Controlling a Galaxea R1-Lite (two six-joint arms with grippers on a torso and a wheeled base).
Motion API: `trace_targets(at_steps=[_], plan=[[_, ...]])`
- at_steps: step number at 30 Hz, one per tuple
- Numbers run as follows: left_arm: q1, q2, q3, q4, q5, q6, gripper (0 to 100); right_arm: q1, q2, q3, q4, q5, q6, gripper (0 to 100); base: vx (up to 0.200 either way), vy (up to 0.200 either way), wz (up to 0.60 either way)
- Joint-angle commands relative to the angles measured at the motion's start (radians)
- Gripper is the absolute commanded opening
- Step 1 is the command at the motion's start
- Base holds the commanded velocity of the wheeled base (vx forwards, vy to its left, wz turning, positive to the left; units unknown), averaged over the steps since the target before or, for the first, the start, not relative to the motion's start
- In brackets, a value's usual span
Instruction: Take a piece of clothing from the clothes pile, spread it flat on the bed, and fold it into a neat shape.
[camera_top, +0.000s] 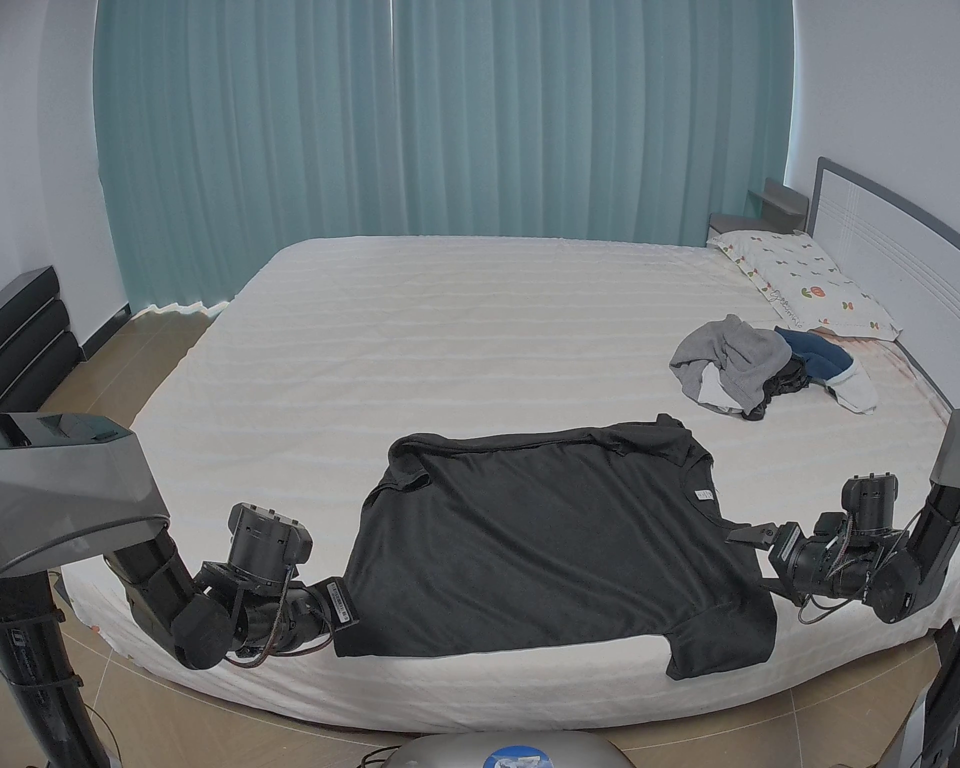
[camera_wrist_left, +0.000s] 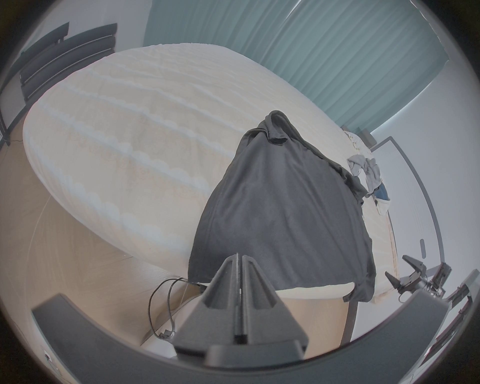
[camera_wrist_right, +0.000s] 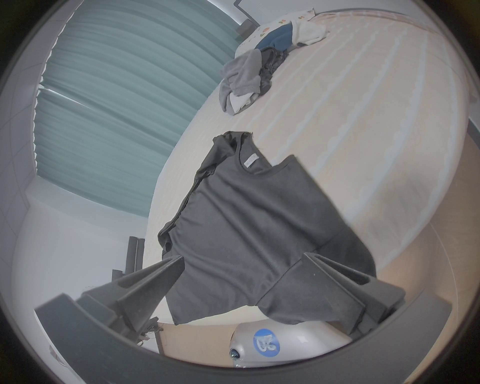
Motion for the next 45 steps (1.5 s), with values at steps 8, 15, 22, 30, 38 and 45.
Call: trace_targets(at_steps=[8, 15, 22, 30, 38, 45], plan=[[0.0, 0.008, -0.044, -0.004, 0.005, -0.049, 0, 0.006, 0.032, 0.009, -0.006, 0.027, 0.015, 100, 0.0, 0.0, 0.0], [0.042, 0.001, -0.071, -0.006, 0.016, -0.054, 0, 0.017, 0.041, 0.018, -0.007, 0.027, 0.012, 100, 0.114, 0.0, 0.0], [0.045, 0.011, -0.073, -0.007, 0.009, -0.054, 0, 0.029, 0.044, 0.023, -0.007, 0.027, 0.015, 100, 0.143, 0.0, 0.0], [0.048, 0.033, -0.145, -0.007, 0.018, -0.106, 0, 0.055, 0.046, 0.027, -0.007, 0.027, 0.017, 100, 0.0, 0.0, 0.0], [0.076, 0.042, -0.245, -0.004, 0.018, -0.13, 0, 0.06, 0.047, 0.033, -0.007, 0.027, 0.017, 100, 0.0, 0.0, 0.0], [0.088, 0.134, -0.378, -0.004, 0.015, -0.123, 100, 0.06, 0.053, 0.033, -0.007, 0.028, 0.017, 100, 0.0, 0.0, 0.0]])
